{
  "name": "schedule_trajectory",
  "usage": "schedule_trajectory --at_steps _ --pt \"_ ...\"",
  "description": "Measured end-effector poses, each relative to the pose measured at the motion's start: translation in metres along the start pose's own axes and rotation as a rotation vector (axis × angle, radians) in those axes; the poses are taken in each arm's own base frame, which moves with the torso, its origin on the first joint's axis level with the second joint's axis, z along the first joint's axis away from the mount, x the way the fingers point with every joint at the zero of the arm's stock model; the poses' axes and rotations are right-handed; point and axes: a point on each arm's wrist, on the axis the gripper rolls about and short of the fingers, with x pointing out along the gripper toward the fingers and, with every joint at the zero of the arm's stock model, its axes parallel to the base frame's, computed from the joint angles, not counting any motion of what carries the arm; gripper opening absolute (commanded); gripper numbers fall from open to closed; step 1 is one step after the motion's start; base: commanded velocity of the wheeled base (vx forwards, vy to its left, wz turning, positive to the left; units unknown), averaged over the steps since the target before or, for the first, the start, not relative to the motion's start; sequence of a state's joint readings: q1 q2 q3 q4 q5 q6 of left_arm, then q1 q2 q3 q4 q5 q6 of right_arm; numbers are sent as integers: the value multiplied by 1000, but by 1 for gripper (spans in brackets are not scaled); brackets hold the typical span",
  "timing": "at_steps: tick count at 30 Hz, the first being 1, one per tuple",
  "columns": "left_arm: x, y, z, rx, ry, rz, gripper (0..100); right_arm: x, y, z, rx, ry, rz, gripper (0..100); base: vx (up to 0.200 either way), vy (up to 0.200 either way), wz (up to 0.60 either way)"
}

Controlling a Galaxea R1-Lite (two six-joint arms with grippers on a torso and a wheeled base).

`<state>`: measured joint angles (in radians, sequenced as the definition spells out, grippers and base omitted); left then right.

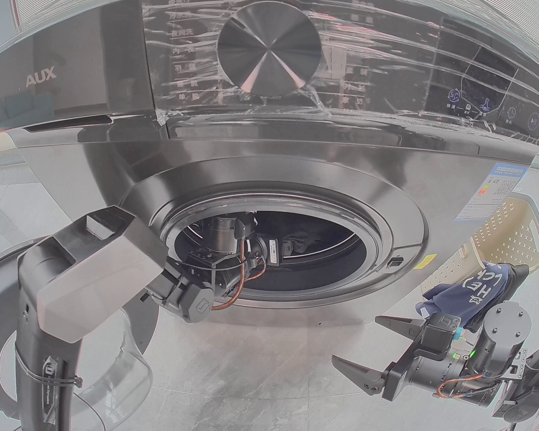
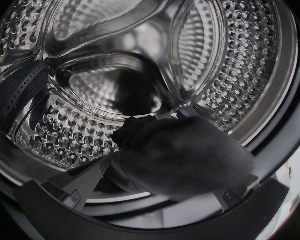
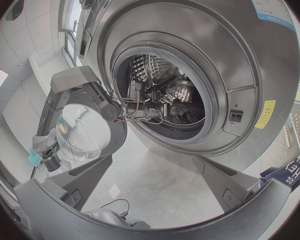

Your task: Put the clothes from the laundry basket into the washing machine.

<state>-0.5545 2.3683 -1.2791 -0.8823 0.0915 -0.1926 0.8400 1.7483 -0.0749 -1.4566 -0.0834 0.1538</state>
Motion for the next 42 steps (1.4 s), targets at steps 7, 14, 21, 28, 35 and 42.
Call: schedule_trajectory --at_steps 7,14,21,28,35,42 --pt "-32 -14 4 10 66 -100 100 0 0 0 1 -1 -1 100 0 0 0" --pt "-37 -22 15 12 16 -130 100 0 0 0 1 -2 0 100 0 0 0" --pt "-19 -23 11 9 -61 -131 100 0 0 1 0 -3 0 100 0 0 0" --pt "2 -19 2 6 -82 -104 100 1 0 1 0 -5 2 100 0 0 0" --pt "23 -18 11 -9 -183 -49 0 1 1 1 0 -6 3 100 0 0 0" --pt "43 -10 21 -29 -284 3 0 1 1 0 -1 -2 7 100 0 0 0"
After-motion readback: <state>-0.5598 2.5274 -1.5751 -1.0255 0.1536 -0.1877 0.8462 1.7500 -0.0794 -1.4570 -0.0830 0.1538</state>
